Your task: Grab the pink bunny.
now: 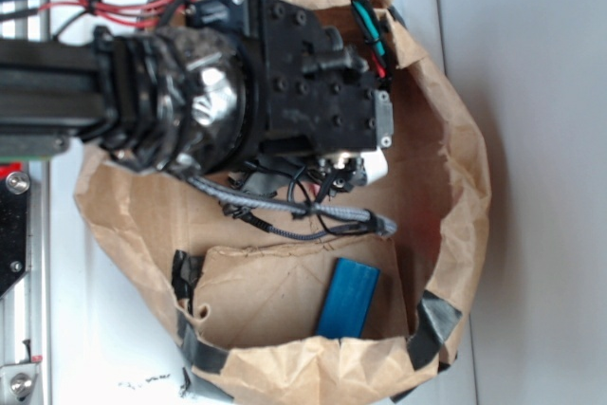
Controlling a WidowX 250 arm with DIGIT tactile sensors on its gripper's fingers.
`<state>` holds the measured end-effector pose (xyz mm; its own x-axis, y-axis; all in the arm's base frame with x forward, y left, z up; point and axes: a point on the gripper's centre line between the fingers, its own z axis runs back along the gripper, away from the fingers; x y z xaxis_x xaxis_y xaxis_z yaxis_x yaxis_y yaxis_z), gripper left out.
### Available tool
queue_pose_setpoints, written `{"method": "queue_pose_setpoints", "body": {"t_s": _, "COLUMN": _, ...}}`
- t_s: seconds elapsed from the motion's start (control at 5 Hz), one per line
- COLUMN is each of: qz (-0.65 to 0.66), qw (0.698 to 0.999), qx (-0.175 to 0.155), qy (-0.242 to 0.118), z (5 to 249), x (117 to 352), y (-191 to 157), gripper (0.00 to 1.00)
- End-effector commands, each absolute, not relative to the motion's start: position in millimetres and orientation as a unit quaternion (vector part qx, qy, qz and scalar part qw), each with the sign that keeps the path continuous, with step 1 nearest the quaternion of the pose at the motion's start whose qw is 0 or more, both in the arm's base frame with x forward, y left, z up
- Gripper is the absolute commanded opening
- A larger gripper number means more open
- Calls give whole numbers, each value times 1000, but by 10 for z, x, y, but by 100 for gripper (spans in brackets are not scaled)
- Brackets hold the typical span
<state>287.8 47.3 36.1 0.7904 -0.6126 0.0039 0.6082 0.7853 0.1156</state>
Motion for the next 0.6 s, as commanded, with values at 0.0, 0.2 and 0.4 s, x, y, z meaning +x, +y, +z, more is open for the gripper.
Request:
{"method": "queue_pose_setpoints", "body": {"t_s": 0.0, "qz": -188, "qw": 974, "qx": 20, "qy": -127, "z": 1211, "x": 2953, "y": 564, "gripper": 0}}
{"method": "queue_pose_setpoints", "body": {"t_s": 0.2, "qz": -168, "qw": 973, "qx": 40, "qy": -150, "z": 1497, "x": 3057, "y": 549, "gripper": 0}}
{"method": "queue_pose_setpoints", "body": {"t_s": 0.4, "qz": -128, "qw": 975, "qx": 81, "qy": -163, "z": 1681, "x": 3086, "y": 465, "gripper": 0}}
